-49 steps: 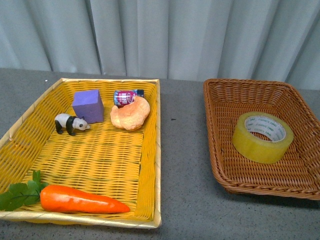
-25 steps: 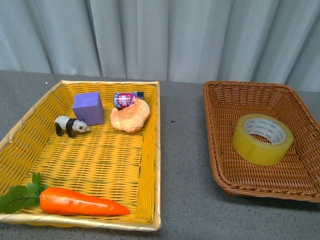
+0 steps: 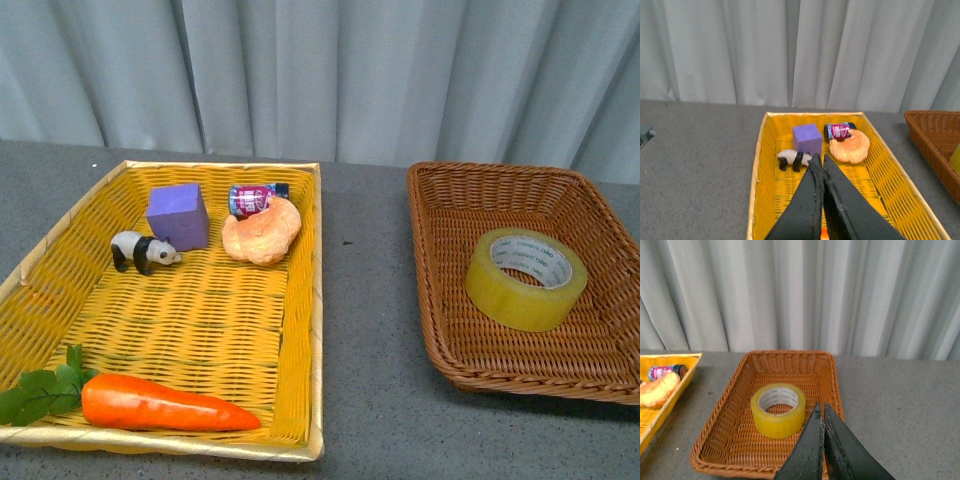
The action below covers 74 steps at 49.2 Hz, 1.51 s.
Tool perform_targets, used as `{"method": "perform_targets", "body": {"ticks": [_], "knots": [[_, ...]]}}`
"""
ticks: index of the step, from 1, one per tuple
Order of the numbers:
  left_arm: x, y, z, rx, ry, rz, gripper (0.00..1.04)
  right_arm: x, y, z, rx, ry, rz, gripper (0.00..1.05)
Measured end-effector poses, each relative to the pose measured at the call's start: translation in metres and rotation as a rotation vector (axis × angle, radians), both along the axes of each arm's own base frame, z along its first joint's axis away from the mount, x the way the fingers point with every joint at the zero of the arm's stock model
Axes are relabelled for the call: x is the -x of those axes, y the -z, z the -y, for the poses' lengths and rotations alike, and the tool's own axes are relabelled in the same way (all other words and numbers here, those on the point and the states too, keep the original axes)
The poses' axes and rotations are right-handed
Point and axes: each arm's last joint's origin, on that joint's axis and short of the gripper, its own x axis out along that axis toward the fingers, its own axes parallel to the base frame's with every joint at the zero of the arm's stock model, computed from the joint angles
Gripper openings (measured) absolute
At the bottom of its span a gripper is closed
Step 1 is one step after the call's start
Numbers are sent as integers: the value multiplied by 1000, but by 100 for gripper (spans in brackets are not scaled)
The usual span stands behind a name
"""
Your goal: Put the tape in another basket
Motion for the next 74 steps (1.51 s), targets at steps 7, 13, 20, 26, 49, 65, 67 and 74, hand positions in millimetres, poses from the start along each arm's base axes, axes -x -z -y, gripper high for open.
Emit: {"method": "perform_targets", "body": {"ticks": [7, 13, 20, 26, 49, 65, 67, 74], "knots": [[0, 0, 0, 0, 0, -1, 4, 3, -2, 0, 0, 2, 31, 1], [0, 0, 0, 0, 0, -1, 4, 3, -2, 0, 1, 1, 31, 2], [0, 0, 0, 0, 0, -1, 32, 3, -2, 0, 1, 2, 31, 29], [0, 0, 0, 0, 0, -1, 52, 3, -2, 0, 1, 2, 31, 49], [0, 0, 0, -2, 0, -1, 98, 3, -2, 0, 0, 2, 31, 96], [0, 0, 0, -2, 0, -1, 98, 3, -2, 0, 0, 2, 31, 96], [0, 0, 0, -2, 0, -1, 98, 3, -2, 0, 0, 2, 31, 96], [0, 0, 0, -2, 0, -1, 98, 3, -2, 0, 0, 2, 31, 96]]}}
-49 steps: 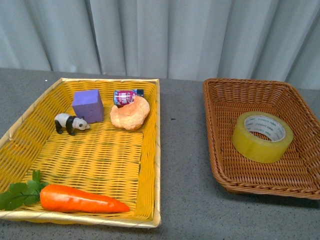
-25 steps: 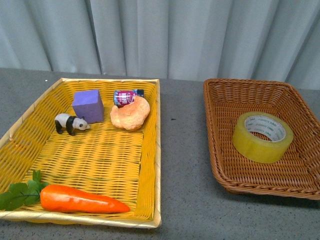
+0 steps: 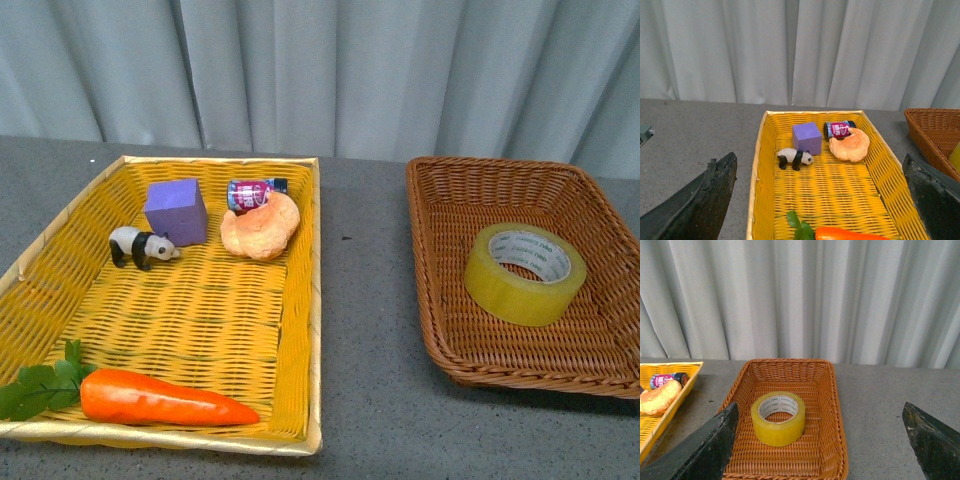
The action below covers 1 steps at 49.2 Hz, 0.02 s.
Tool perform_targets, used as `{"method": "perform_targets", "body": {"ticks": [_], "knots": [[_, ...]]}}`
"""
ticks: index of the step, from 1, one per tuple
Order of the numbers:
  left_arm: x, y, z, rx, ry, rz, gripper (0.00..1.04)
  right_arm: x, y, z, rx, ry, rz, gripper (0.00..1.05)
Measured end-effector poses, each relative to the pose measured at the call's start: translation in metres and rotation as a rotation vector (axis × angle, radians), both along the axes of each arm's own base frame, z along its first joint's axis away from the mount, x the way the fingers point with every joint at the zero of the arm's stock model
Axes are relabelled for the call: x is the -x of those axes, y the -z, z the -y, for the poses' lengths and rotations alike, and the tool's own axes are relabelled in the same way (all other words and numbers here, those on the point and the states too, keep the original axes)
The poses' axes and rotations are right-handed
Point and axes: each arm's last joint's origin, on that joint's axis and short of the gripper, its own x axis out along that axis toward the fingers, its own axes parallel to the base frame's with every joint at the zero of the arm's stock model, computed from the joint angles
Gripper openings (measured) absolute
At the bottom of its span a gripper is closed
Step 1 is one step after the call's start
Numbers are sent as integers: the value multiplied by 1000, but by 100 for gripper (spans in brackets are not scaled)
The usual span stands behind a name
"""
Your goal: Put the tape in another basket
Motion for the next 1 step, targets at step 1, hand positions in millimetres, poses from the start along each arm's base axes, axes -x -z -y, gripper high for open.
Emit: {"method": "perform_targets", "body": {"ticks": [1], "knots": [[0, 0, 0, 0, 0, 0, 98, 0, 0, 0, 0, 0, 0, 96]]}}
